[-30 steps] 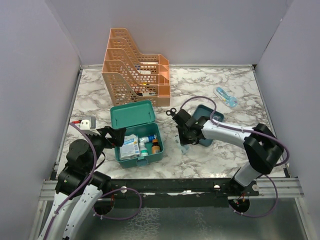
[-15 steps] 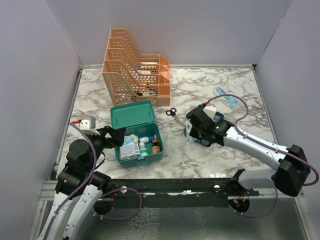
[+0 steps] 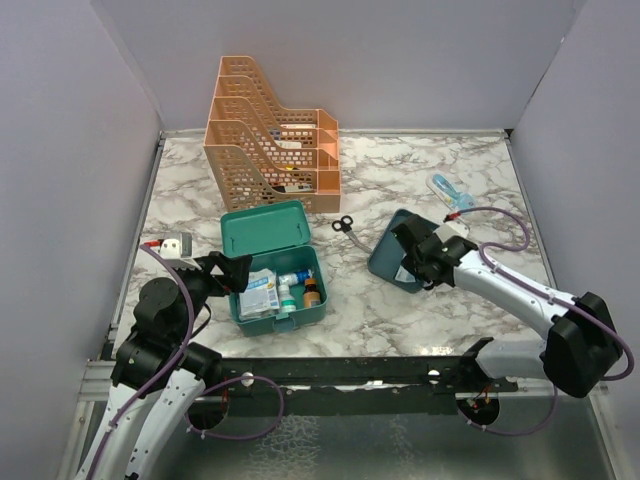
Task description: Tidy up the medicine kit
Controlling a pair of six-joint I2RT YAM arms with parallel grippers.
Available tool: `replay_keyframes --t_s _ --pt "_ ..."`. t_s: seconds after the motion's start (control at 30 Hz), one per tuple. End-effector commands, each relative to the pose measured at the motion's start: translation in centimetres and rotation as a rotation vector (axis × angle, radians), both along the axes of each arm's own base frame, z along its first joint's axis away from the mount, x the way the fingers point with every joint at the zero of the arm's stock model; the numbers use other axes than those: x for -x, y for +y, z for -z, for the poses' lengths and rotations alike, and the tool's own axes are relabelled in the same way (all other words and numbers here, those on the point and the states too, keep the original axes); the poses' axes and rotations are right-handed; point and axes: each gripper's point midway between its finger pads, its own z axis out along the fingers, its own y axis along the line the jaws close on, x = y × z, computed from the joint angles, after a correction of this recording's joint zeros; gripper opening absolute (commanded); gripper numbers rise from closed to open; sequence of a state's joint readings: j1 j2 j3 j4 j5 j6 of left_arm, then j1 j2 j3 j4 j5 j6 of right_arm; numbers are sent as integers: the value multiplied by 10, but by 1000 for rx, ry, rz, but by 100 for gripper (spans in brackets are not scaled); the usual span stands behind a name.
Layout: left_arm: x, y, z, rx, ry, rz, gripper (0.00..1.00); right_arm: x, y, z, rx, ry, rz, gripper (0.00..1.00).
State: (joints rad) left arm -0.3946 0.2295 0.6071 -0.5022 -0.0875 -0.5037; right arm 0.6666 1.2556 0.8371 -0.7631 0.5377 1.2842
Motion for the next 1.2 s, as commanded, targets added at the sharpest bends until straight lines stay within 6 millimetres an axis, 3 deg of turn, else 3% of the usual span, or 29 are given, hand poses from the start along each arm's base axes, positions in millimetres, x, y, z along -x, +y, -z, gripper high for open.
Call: replay_keyframes --t_s 0.0,0.3,0.5,0.67,0.87,0.93,1.17 --pt "-3 3 2 3 6 -23 90 -3 -17 12 15 18 124 1" --pt "-3 3 3 4 9 -25 90 -7 -23 35 7 73 170 1" --pt "-3 3 3 4 11 -23 90 -15 -6 41 -68 96 139 1" --pt "-3 2 3 6 9 -21 90 -17 -4 48 -63 117 146 1" --pt "-3 3 3 8 10 -24 90 -15 -10 49 -24 141 162 12" --pt "-3 3 3 7 12 -24 90 -15 -12 44 -9 134 159 24" --pt "-3 2 4 6 15 -24 90 -20 -12 30 -3 98 117 28"
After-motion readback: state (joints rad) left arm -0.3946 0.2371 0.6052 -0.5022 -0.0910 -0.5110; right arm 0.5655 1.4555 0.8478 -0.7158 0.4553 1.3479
